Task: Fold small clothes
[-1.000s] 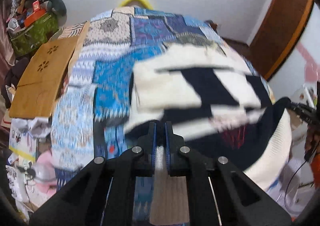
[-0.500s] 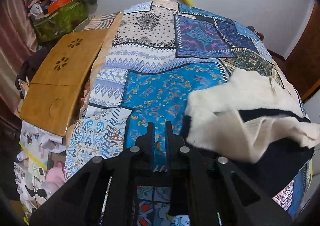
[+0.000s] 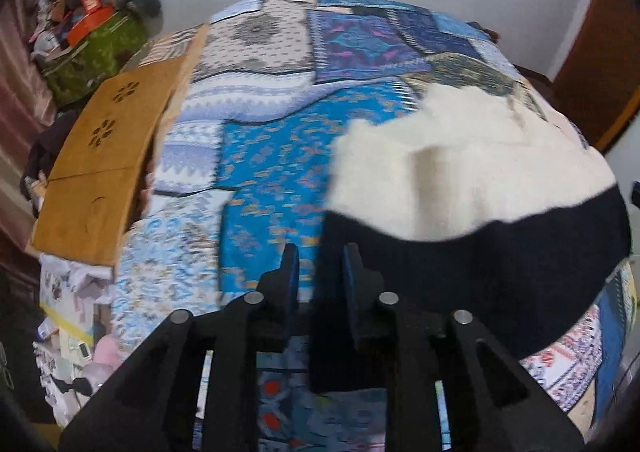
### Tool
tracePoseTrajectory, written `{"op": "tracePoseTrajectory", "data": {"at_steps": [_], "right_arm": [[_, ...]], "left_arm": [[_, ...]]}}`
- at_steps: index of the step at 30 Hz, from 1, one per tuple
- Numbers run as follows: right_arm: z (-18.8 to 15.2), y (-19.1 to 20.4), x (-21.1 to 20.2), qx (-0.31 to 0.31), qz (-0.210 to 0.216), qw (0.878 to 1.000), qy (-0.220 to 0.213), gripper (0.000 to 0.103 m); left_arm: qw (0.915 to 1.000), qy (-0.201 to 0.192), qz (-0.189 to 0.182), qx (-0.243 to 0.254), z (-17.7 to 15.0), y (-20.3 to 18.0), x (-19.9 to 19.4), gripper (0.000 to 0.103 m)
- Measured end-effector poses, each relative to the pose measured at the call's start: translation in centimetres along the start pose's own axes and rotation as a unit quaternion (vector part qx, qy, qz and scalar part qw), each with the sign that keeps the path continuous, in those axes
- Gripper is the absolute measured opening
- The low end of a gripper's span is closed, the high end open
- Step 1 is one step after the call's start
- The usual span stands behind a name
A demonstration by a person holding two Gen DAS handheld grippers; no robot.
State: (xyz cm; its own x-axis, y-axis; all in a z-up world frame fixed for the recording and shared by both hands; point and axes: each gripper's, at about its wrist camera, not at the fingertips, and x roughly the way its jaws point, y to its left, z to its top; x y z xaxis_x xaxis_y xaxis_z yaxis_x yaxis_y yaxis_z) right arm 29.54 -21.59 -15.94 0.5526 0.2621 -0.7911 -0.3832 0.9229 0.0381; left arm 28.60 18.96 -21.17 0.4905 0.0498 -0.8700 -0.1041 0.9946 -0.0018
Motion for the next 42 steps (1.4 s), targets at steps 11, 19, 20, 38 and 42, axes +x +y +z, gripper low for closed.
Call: {"op": "tracePoseTrajectory", "data": {"at_steps": [11,19,20,38,42], "right_arm": [[0.8,10.6,4.4,-0.09,0.1,0.991,0.016,0.05],[-0.6,11.7,6.9,-0.117,0.093,0.988,0.031,0.059],[-0.6,10.7,6.7,-0.109,0.088,0.99,0.03,0.059],[-5.7,-0.2,1.4,-0.002,-0.016,0.999,0.041,0.062],[-5.5,-0.3,0.3,0.01,-0.016,0.999,0.029,0.062]], "left_arm": [[0.992,-0.038,-0.057,0.106,1.4,-10.7,0.3,0.062],[0.9946,-0.038,-0.025,0.094,0.7,-9.4,2.7,0.078],[0.9954,-0.038,-0.018,0.086,0.7,-8.7,2.7,0.078],[0.9981,-0.011,0.025,-0.055,-3.1,1.8,2.2,0.08],[0.9972,-0.019,0.036,-0.063,-3.6,2.9,0.7,0.08]]}}
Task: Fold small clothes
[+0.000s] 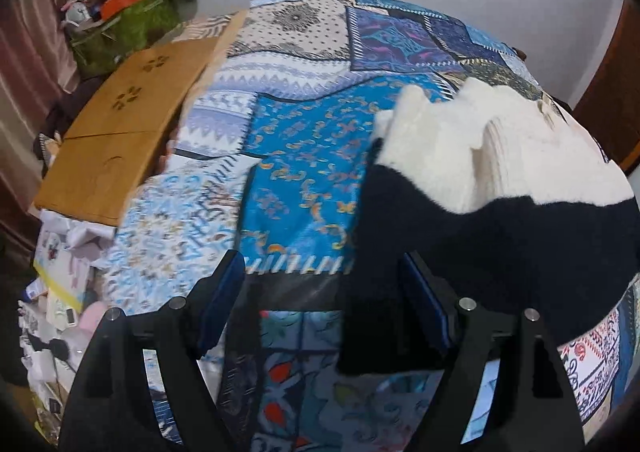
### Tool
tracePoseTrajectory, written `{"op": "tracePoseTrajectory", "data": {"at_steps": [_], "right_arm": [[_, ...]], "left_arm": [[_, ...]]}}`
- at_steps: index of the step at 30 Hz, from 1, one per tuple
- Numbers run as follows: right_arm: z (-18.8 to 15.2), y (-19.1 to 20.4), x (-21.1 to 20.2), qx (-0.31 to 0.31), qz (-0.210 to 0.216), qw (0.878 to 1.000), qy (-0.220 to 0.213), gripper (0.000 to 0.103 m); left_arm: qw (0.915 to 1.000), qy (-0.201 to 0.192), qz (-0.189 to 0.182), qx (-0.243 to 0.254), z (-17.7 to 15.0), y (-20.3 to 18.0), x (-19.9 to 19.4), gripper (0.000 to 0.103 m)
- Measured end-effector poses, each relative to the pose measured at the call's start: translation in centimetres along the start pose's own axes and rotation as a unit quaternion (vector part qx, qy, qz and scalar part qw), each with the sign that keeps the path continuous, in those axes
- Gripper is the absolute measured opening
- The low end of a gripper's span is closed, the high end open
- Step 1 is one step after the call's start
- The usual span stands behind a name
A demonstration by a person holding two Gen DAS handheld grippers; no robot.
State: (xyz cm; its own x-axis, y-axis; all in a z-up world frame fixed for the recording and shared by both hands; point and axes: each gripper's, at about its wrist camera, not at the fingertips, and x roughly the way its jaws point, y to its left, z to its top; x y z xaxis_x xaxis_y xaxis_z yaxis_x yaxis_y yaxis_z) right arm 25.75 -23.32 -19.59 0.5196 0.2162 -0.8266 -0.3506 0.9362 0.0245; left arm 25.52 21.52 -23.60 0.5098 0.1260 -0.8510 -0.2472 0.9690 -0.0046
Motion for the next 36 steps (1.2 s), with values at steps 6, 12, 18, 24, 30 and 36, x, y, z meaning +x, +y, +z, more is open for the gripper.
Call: {"op": "tracePoseTrajectory", "data": {"at_steps": [6,12,18,24,30,36], "right_arm": [[1.1,1.9,-1.4,-0.02,0.007,0.999,-0.033,0.062],[2.8,6.1,-2.4,-0.074,0.037,0.994,-0.068,0.066],[3.5,10.0,0.5,-0.11,0.061,0.991,-0.049,0.067],[2.7,12.2,4.0,-0.13,0.055,0.99,-0.019,0.071],[2.8,11.8,4.5,-0.115,0.081,0.99,0.003,0.074],[2.4,11.7,4.3,-0.107,0.093,0.99,0.006,0.074]], "left_arm": [[0.9984,-0.005,-0.038,-0.041,-1.4,-0.3,-2.8,0.08],[0.9929,0.013,-0.105,-0.054,-3.5,-2.6,-3.6,0.081],[0.9744,0.07,-0.185,-0.106,-4.5,-3.1,-1.0,0.081],[0.9581,0.08,-0.234,-0.145,-4.0,-3.1,0.5,0.082],[0.9292,0.085,-0.29,-0.213,-2.5,-1.4,3.6,0.074],[0.9178,0.087,-0.279,-0.269,-0.4,-0.2,5.9,0.037]]}}
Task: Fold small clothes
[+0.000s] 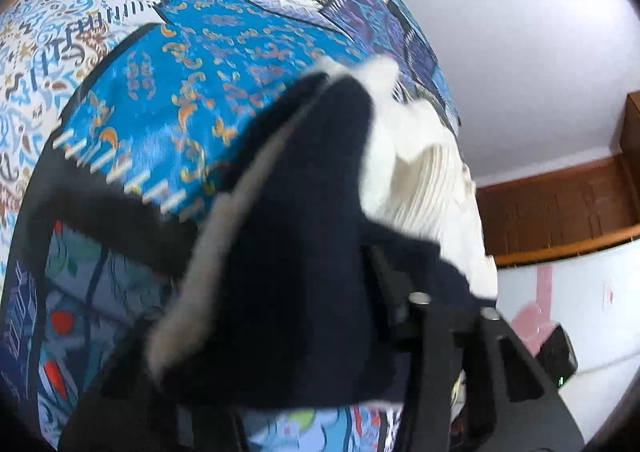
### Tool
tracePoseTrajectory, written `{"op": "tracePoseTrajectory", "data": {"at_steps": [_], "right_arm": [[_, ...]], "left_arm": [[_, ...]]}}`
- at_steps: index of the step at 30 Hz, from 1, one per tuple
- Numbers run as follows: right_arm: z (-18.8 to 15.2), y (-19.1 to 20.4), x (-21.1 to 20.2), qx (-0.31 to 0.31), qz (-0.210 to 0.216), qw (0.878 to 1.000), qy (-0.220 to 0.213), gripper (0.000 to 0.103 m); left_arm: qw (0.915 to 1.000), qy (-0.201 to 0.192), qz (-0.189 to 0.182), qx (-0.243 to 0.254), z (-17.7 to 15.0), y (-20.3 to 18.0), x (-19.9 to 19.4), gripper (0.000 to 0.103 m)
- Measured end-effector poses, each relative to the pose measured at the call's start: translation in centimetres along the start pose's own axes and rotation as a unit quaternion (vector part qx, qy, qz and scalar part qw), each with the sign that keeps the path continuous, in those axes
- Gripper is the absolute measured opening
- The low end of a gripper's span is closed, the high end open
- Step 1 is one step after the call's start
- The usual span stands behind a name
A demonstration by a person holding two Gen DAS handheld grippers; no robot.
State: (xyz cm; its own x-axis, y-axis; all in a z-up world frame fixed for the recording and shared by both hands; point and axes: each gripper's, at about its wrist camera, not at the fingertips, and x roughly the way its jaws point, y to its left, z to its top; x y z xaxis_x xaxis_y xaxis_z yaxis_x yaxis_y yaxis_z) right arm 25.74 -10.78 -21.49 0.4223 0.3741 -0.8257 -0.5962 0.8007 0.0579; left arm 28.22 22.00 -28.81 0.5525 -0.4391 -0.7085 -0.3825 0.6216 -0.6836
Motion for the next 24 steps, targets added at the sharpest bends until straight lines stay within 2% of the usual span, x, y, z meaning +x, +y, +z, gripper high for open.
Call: {"op": "tracePoseTrajectory", "data": {"at_steps": [3,7,8,12,17,21,24], "right_arm": [[0.0,0.1,-0.1,0.002,0.003,1.0,0.002,0.074],[0.1,-0.3,-1.1,0.006,0.01,1.0,0.0,0.067],[0.1,-0.5,-1.5,0.011,0.009,1.0,-0.006,0.06],[-0.1,-2.3,-3.7,0.05,-0.005,0.998,-0.039,0.045],[-0.6,-3.8,-4.2,0.069,-0.004,0.997,-0.041,0.045],[-1.5,-4.0,-2.1,0.075,0.018,0.997,-0.004,0.045],[-2.0,-4.0,-1.4,0.076,0.022,0.997,-0.004,0.046]], "left_arm": [[0.9993,-0.026,0.019,0.018,0.2,-0.8,-0.9,0.026],[0.9925,-0.078,0.053,0.078,-0.4,-3.3,-4.1,0.024],[0.9884,-0.098,0.065,0.095,-0.6,-4.4,-5.4,0.023],[0.9697,-0.163,0.107,0.148,-0.7,-7.9,-9.3,0.023],[0.9396,-0.212,0.142,0.228,-1.4,-14.7,-11.2,0.023],[0.9264,-0.217,0.131,0.279,-2.3,-21.0,-9.5,0.023],[0.9137,-0.213,0.123,0.323,-3.9,-25.8,-7.1,0.023]]}}
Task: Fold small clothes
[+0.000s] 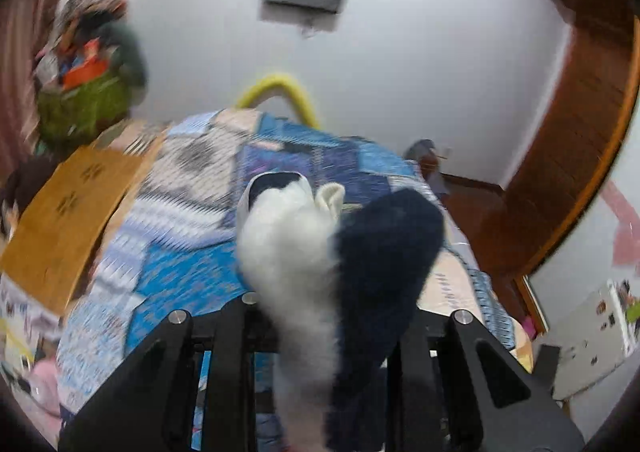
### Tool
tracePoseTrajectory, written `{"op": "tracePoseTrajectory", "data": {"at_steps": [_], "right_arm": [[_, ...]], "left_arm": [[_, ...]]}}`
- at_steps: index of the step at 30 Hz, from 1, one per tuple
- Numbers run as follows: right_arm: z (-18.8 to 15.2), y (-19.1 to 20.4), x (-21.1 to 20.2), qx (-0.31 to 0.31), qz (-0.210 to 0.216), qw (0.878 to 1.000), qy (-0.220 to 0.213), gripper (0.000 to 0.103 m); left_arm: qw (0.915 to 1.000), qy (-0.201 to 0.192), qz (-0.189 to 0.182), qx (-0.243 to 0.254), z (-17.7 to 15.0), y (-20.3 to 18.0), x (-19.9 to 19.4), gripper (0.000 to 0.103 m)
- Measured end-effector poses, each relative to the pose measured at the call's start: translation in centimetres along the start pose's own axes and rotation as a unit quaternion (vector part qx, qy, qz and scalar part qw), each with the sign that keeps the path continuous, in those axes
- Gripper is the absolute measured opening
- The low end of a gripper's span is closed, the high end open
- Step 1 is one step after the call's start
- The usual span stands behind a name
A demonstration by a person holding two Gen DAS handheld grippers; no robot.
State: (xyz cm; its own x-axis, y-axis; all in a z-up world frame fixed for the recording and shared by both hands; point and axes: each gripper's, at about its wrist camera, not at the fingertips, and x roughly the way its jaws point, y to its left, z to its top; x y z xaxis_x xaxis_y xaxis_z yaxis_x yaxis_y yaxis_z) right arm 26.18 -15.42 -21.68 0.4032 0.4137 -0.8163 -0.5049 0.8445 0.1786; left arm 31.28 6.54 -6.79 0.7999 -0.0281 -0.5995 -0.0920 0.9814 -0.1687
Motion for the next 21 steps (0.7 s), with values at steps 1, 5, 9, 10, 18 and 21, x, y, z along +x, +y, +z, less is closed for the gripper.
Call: {"op": "tracePoseTrajectory", "data": {"at_steps": [1,5,9,10,18,21], "right_arm": [[0.1,0.0,-0.1,-0.001,0.004,1.0,0.001,0.046],[0.4,-0.8,-1.0,0.011,0.035,0.999,-0.002,0.046],[1.2,-2.2,-2.8,0.038,0.073,0.996,-0.028,0.047],[1.6,-2.5,-3.1,0.041,0.079,0.995,-0.033,0.048],[5.1,-6.7,-3.7,0.076,0.032,0.993,-0.084,0.053],[5.8,-9.2,-4.1,0.12,0.02,0.987,-0.102,0.053]], "left_arm": [[0.9998,-0.002,-0.003,0.018,0.2,-2.0,0.5,0.023],[0.9981,0.005,-0.027,0.056,-0.2,-7.6,1.9,0.023],[0.9937,0.038,-0.068,0.081,-2.0,-11.5,3.5,0.023],[0.9924,0.047,-0.078,0.083,-2.3,-12.0,3.8,0.023],[0.9769,0.122,-0.137,0.11,-5.4,-14.2,5.0,0.024],[0.9729,0.135,-0.139,0.126,-6.4,-15.0,6.1,0.026]]}}
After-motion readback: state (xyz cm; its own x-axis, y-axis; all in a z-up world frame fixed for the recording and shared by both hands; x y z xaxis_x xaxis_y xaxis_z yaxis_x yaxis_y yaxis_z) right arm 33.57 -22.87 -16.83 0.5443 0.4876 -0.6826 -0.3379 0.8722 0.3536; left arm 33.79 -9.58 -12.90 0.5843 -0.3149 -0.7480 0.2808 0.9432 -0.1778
